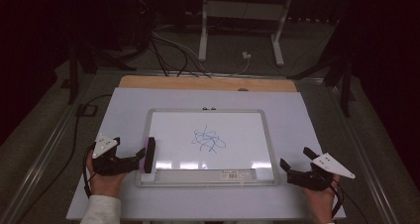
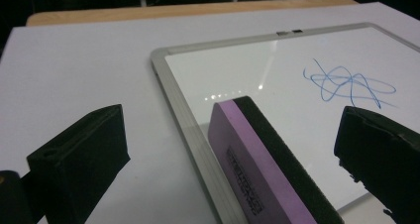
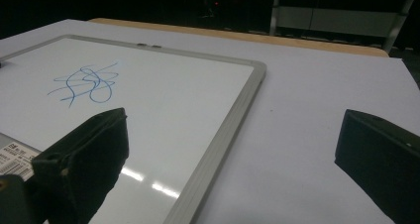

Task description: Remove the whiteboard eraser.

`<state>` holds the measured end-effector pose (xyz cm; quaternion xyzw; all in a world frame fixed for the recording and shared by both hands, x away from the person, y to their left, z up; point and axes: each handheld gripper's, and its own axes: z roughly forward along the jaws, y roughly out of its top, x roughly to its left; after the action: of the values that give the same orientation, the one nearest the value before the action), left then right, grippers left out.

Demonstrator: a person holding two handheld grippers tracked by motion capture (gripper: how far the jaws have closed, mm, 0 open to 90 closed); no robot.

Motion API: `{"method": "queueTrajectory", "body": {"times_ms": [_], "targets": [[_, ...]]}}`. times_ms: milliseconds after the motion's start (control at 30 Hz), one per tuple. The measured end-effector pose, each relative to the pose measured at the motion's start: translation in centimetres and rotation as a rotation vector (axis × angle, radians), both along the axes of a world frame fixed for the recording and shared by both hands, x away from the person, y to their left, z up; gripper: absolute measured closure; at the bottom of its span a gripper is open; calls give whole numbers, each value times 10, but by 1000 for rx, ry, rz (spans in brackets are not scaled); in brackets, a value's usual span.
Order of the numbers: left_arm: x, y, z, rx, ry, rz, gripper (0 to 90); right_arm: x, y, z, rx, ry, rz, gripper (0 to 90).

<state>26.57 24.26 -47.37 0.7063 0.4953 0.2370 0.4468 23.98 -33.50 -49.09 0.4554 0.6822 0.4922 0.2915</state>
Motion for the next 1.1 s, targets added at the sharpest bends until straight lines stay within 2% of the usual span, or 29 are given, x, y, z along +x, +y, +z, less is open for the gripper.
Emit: {"method": "queueTrajectory", "body": {"times_ms": [600,967,1100], "targets": [[-3,-7,-16,19,73,-34,15,0,2,0,-4,3,9,4],[-5,-10,-20,41,106,-43,39,1,3,-1,-8,5,12,4],[-7,-7,-21,19,116,-42,45,1,4,-1,-9,5,12,4]]}}
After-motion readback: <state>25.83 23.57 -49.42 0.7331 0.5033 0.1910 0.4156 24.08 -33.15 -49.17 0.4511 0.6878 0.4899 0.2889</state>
